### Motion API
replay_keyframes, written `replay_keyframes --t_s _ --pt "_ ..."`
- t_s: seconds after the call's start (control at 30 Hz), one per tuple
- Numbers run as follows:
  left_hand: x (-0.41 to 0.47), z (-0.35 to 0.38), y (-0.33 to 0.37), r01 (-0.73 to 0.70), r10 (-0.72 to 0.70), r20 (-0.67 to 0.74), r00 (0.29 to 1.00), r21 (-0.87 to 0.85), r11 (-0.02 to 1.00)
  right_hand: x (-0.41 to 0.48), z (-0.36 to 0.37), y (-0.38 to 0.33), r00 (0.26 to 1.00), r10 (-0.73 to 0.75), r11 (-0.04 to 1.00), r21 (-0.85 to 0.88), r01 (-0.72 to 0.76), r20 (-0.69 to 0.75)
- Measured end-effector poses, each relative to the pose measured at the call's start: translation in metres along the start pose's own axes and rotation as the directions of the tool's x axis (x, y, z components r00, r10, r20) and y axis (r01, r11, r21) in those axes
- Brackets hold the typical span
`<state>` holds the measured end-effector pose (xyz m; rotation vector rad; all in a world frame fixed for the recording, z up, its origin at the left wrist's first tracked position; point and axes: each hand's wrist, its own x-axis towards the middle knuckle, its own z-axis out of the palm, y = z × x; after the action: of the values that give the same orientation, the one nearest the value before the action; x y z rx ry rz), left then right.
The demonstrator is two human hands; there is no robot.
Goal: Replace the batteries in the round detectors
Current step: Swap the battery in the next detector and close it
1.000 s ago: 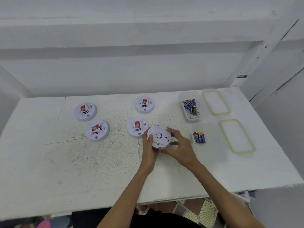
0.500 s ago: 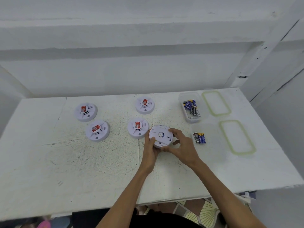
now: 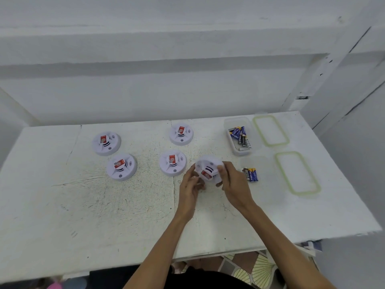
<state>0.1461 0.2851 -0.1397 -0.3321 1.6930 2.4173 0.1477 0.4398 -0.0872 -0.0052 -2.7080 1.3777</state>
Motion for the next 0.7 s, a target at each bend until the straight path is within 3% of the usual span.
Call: replay_keyframes --t_s 0.17,0.27,0.53,0.7 --pt "-0.007 0.003 0.002 -0.1 0.092 0.06 0.994 0.138 0.985 0.001 0.0 -0.001 0.992 0.124 0.963 0.241 -0.121 0.002" --pt "-0.008 0.001 0.002 -0.074 0.068 0.049 0.996 0.128 0.989 0.001 0.001 -0.003 0.982 0.185 0.93 0.317 -0.185 0.03" --pt "-0.009 0.003 0.007 0.041 -0.044 -0.096 0.994 -0.032 0.999 0.008 0.001 -0.002 0.926 0.368 0.906 0.19 -0.378 0.088" --pt "-0.008 0.005 0.007 0.032 -0.032 -0.074 0.997 0.009 0.999 0.016 -0.003 -0.002 0.896 0.407 0.862 0.249 -0.441 0.176"
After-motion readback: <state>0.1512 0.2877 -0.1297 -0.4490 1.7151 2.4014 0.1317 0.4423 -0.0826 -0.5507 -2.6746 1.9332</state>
